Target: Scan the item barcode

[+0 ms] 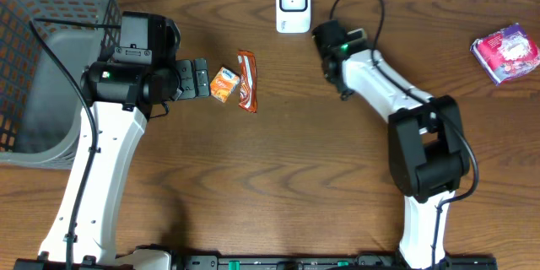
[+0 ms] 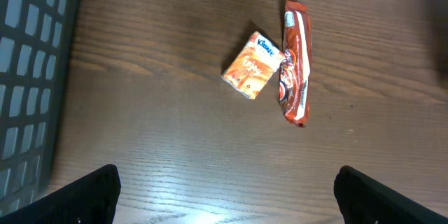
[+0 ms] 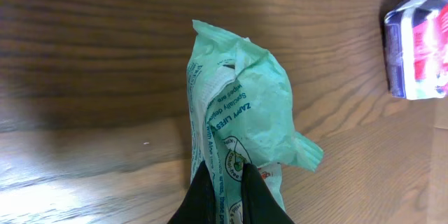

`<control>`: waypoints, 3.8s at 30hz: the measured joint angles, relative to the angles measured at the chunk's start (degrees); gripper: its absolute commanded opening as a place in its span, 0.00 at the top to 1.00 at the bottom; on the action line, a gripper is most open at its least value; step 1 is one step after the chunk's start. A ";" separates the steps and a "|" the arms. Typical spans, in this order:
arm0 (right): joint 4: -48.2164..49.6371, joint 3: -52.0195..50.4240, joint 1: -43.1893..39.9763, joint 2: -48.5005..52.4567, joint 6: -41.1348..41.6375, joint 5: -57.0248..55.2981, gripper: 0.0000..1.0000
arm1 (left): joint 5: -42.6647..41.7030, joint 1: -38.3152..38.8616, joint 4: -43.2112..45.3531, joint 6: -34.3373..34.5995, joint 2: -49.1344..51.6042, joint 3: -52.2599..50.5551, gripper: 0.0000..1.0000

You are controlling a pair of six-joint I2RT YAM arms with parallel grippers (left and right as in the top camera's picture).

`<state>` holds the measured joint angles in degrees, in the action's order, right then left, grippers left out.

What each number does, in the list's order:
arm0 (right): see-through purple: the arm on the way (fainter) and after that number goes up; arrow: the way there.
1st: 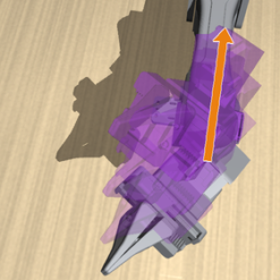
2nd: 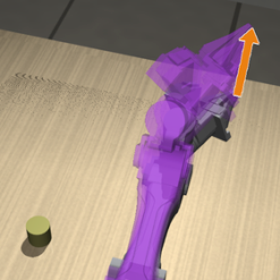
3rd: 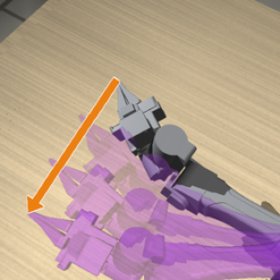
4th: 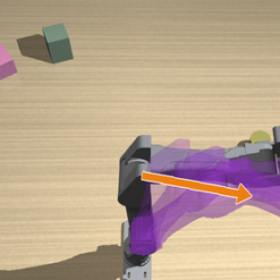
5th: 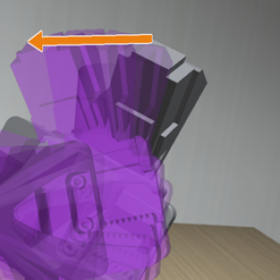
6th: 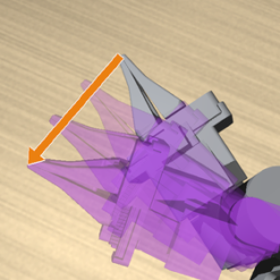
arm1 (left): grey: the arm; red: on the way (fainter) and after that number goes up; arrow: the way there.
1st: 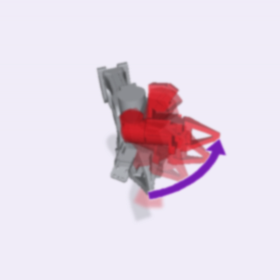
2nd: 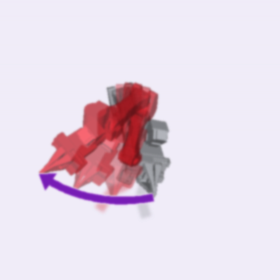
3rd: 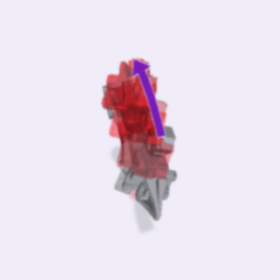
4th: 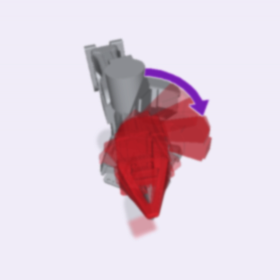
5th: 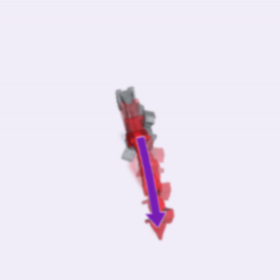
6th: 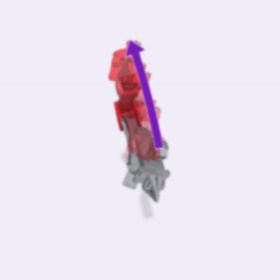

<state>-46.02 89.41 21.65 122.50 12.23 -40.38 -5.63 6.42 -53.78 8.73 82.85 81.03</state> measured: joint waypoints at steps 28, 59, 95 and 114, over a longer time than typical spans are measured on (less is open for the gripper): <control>0.07 4.28 11.43 -0.02 6.49 13.05 0.40 | 0.00 0.00 0.00 0.00 0.00 0.00 0.02; 10.14 -7.67 -7.13 -3.02 -4.87 45.57 0.99 | 0.00 0.00 0.00 0.00 0.00 0.00 0.02; 61.94 1.60 1.46 8.20 11.21 31.47 0.99 | 0.00 0.00 0.00 0.00 0.00 0.00 0.02; 11.26 6.95 -25.18 -7.85 6.19 9.77 0.99 | 0.00 0.00 0.00 0.00 0.00 0.00 0.02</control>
<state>-34.76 96.36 -3.53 114.65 18.41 -30.61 -5.63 6.42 -53.78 8.73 82.85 81.03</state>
